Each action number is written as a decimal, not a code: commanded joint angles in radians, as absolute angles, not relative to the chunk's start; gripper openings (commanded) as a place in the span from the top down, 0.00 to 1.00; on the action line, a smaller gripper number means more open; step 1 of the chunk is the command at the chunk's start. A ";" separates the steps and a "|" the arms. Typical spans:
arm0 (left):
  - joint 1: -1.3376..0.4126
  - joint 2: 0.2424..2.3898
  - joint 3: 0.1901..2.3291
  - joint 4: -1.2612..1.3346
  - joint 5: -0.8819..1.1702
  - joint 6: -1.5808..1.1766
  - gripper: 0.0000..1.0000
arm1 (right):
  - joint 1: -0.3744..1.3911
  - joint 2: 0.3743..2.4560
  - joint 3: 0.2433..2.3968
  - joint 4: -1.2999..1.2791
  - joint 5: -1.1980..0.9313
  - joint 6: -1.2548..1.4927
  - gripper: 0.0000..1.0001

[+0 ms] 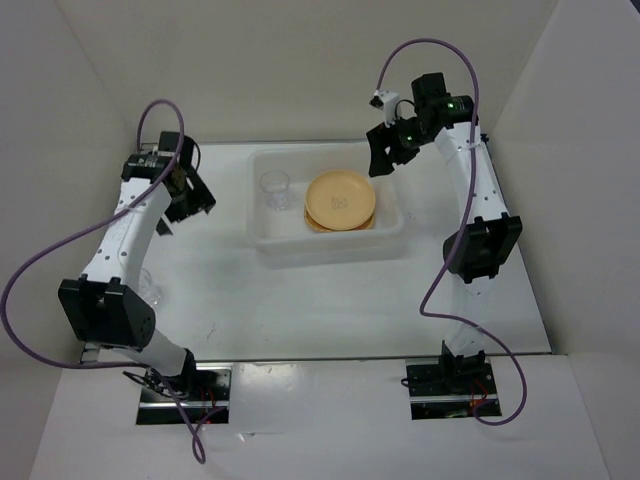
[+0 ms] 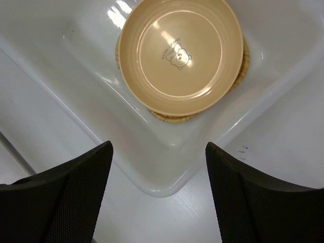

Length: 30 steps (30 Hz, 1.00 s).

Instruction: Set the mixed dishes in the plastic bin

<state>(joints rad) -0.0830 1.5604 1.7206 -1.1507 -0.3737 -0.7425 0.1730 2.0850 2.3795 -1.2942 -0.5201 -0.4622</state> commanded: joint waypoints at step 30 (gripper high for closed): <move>0.425 1.356 1.078 -0.905 -0.331 -0.790 0.00 | 0.270 2.046 2.319 -1.292 -0.482 -0.476 0.21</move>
<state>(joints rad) 0.3988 1.3220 1.0653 -0.9619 -0.3103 -0.8467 0.2600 2.0850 2.3295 -1.2942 -0.4892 -0.4664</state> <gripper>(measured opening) 1.000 0.787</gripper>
